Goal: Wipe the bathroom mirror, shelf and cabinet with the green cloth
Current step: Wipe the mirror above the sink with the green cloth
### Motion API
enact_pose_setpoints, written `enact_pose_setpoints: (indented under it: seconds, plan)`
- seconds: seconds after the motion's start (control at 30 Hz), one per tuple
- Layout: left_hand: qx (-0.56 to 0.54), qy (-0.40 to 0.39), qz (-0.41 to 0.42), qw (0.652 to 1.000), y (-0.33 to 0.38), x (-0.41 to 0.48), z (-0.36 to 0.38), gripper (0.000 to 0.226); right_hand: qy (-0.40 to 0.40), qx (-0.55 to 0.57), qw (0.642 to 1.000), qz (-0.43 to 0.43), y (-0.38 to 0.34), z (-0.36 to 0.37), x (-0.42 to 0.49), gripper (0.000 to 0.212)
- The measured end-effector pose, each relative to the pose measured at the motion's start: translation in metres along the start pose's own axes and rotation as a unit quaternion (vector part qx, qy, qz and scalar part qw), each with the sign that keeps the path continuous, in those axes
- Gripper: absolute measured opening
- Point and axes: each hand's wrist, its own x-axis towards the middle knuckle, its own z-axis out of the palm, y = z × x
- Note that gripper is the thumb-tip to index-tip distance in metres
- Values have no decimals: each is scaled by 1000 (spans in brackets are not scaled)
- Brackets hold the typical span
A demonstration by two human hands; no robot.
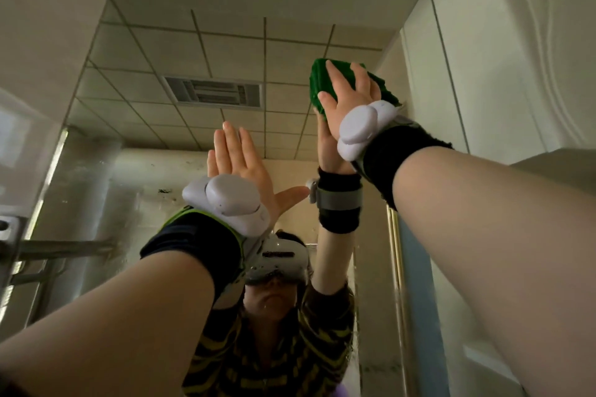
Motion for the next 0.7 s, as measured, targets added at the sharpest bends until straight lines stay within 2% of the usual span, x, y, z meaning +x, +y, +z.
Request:
enact_pose_setpoints:
  seconds: [0.27, 0.47, 0.6, 0.7]
  plan:
    - [2, -3, -6, 1000, 2, -3, -2, 125, -48, 3, 999, -3, -1, -8, -30, 50]
    - [1, -9, -16, 1000, 6, -3, -6, 123, -34, 28, 999, -27, -5, -13, -73, 51]
    - [16, 2, -5, 1000, 12, -8, -10, 114, -83, 34, 995, -40, -2, -19, -82, 54]
    - [-17, -2, 8, 1000, 26, -7, -10, 110, -113, 31, 991, -59, 4, -22, -76, 54]
